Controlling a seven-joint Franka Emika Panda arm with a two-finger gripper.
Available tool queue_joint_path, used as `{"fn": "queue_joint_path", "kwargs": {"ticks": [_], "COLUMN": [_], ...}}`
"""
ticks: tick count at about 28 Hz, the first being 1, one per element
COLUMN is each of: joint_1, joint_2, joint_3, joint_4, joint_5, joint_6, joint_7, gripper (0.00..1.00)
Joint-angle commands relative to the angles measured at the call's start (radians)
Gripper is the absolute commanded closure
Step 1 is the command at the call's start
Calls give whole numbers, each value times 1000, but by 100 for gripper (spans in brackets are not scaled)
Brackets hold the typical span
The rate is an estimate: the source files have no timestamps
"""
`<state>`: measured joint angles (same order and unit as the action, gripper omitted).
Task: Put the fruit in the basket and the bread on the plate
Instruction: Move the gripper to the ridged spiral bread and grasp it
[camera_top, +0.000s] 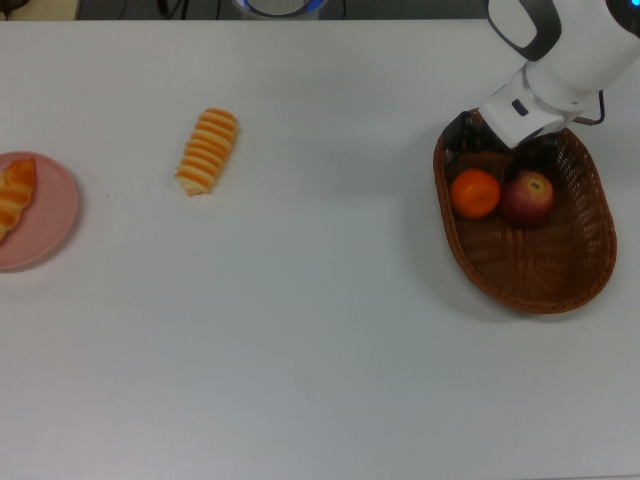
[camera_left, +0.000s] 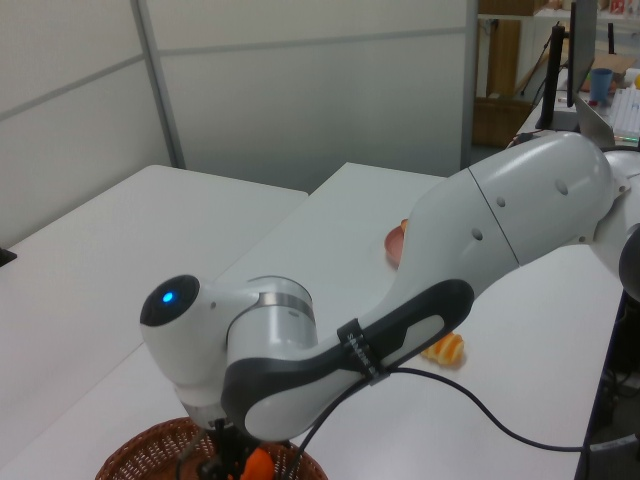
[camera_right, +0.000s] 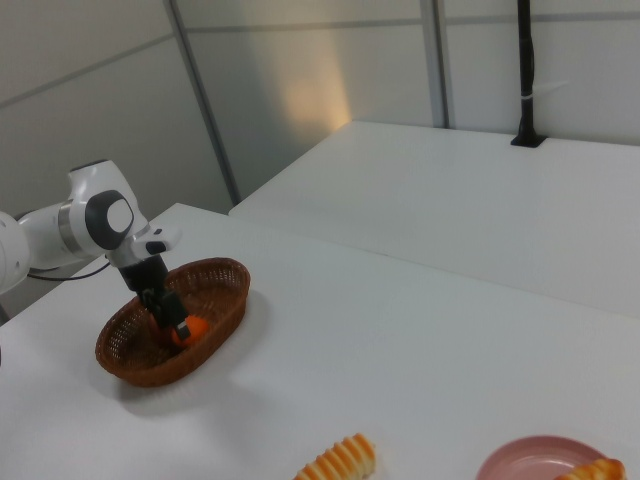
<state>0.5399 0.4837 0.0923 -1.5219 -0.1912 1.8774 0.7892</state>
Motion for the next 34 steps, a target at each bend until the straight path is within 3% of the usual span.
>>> {"fn": "queue_joint_path", "kwargs": {"ticks": [1,6,10,17,18,22,24,34], "joint_1": [-32,-139,-273,-408,-434,-477,-497,-520], "joint_2": [-68,-146,-255,-387,-426,-499,-510,-493], "joint_3": [-17,-16,-16,-19,-19,-23,-39,-170], "joint_4": [16,-23,-145,-331,-406,-567,-635,-707], "joint_5": [9,16,70,76,76,73,65,58], "joint_6": [-18,-130,-133,-101,-52,100,192,338], "joint_7": [10,-92,-221,-384,-421,-453,-453,-527], "gripper": [0,0,0,0,0,0,0,0]}}
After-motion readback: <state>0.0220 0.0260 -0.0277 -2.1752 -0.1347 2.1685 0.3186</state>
